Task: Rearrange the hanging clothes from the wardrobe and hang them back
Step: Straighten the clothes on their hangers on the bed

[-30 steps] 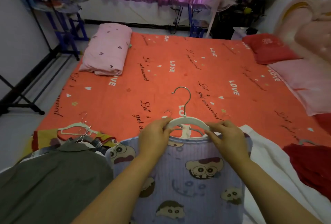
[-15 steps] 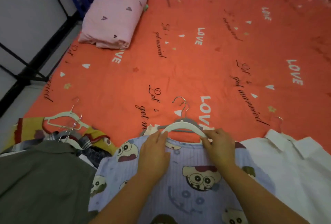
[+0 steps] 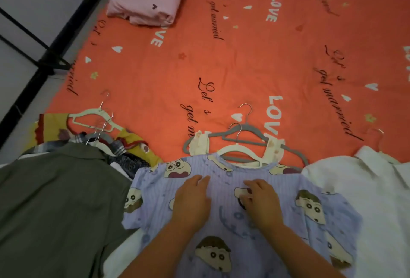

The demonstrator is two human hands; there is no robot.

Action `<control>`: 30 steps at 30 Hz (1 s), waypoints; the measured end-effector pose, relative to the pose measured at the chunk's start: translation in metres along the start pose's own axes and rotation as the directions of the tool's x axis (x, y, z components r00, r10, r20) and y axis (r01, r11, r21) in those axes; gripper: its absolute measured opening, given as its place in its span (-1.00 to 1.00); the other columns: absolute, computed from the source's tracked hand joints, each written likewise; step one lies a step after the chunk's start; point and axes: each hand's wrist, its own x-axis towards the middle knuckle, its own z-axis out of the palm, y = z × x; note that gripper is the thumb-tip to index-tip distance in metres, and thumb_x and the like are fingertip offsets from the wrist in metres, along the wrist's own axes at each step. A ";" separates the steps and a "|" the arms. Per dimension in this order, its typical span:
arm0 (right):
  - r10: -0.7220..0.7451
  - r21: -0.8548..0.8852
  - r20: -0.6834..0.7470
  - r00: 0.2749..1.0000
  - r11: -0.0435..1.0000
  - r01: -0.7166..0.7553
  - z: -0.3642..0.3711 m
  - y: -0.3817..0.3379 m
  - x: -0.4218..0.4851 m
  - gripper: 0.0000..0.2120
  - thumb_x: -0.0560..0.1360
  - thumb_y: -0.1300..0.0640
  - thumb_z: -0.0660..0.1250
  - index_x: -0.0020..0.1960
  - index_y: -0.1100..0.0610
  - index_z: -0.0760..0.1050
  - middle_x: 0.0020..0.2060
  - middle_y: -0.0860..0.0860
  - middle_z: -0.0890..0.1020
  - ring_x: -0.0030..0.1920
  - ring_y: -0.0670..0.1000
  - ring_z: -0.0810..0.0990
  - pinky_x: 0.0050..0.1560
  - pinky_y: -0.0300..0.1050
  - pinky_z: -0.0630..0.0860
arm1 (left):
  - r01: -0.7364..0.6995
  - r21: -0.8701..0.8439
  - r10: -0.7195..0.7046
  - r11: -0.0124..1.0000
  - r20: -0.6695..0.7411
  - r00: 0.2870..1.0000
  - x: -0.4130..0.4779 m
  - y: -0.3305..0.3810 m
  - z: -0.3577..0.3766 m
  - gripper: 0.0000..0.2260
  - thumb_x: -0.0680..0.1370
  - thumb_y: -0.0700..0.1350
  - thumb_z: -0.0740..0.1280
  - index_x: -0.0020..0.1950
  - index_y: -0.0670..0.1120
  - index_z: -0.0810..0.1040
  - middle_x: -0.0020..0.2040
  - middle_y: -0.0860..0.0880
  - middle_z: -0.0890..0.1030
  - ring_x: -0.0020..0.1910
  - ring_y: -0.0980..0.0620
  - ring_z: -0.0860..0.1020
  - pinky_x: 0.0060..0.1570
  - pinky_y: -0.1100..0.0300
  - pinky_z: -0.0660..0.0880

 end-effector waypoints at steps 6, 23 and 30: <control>-0.070 0.028 0.015 0.997 0.997 0.069 -0.023 -0.055 -0.038 -0.58 0.53 0.05 0.30 0.36 0.13 0.39 0.27 0.07 0.47 0.26 0.04 0.43 0.26 -0.18 0.31 | -0.022 -0.006 0.021 1.000 -0.098 0.995 -0.036 -0.016 -0.051 -0.52 0.56 -0.07 0.21 0.47 -0.02 0.22 0.42 -0.01 0.30 0.35 0.01 0.31 0.26 0.15 0.30; -0.262 -0.145 0.117 0.958 0.950 0.277 0.037 -0.264 -0.088 -0.55 0.58 -0.07 0.20 0.43 -0.01 0.25 0.37 -0.03 0.37 0.36 -0.01 0.33 0.33 -0.15 0.27 | 0.148 -0.004 -0.144 0.989 -0.266 0.953 -0.148 -0.222 -0.163 -0.56 0.56 0.03 0.22 0.42 -0.02 0.28 0.38 0.00 0.35 0.33 0.00 0.34 0.27 0.12 0.25; -0.190 -0.204 0.100 0.977 0.957 0.208 0.113 -0.350 -0.045 -0.62 0.55 -0.05 0.23 0.33 0.02 0.39 0.23 0.01 0.49 0.21 -0.01 0.45 0.21 -0.20 0.34 | 0.054 -0.006 -0.054 0.998 -0.225 0.973 -0.115 -0.331 -0.173 -0.57 0.55 0.02 0.23 0.41 0.01 0.29 0.34 0.02 0.38 0.30 0.02 0.36 0.25 0.14 0.25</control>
